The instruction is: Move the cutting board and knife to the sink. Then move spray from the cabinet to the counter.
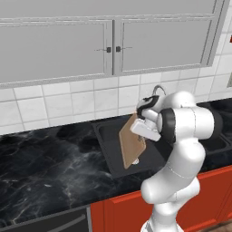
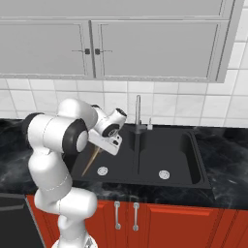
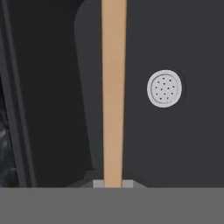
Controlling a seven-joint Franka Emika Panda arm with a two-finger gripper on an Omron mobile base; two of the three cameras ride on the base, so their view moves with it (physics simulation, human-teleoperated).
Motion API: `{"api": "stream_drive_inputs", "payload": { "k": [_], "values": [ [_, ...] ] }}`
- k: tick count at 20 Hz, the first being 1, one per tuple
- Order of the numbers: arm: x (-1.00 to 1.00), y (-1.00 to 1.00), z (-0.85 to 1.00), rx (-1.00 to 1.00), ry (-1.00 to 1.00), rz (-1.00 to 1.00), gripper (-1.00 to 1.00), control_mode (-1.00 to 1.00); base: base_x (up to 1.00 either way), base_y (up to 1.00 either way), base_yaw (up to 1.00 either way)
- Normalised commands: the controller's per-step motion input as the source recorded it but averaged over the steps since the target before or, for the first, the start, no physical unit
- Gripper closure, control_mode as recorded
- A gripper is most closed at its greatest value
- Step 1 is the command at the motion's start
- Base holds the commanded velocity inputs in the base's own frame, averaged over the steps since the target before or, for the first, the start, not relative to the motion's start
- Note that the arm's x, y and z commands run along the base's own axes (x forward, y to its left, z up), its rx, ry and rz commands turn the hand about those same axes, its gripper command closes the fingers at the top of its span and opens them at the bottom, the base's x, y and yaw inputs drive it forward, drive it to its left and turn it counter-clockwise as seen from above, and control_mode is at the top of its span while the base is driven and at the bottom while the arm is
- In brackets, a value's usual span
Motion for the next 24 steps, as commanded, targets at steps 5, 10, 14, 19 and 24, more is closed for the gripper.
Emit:
{"api": "stream_drive_inputs", "payload": {
  "k": [5, 10, 14, 19, 24],
  "values": [
    [0.23, 0.12, -0.3, 0.0, -0.03, 0.05, 1.0, -1.0, 0.0, 0.0, 0.0],
    [0.3, 0.03, -0.25, 0.0, -0.08, 0.1, 1.0, -1.0, 0.0, 0.0, 0.0],
    [0.26, -0.02, -0.25, 0.0, -0.08, 0.14, 1.0, -1.0, 0.0, 0.0, 0.0],
    [0.26, -0.01, -0.31, 0.0, -0.07, 0.05, 1.0, -1.0, 0.0, 0.0, 0.0],
    [0.21, 0.0, -0.28, 0.0, -0.04, 0.01, -1.0, -1.0, 0.0, 0.0, 0.0]
  ]
}}
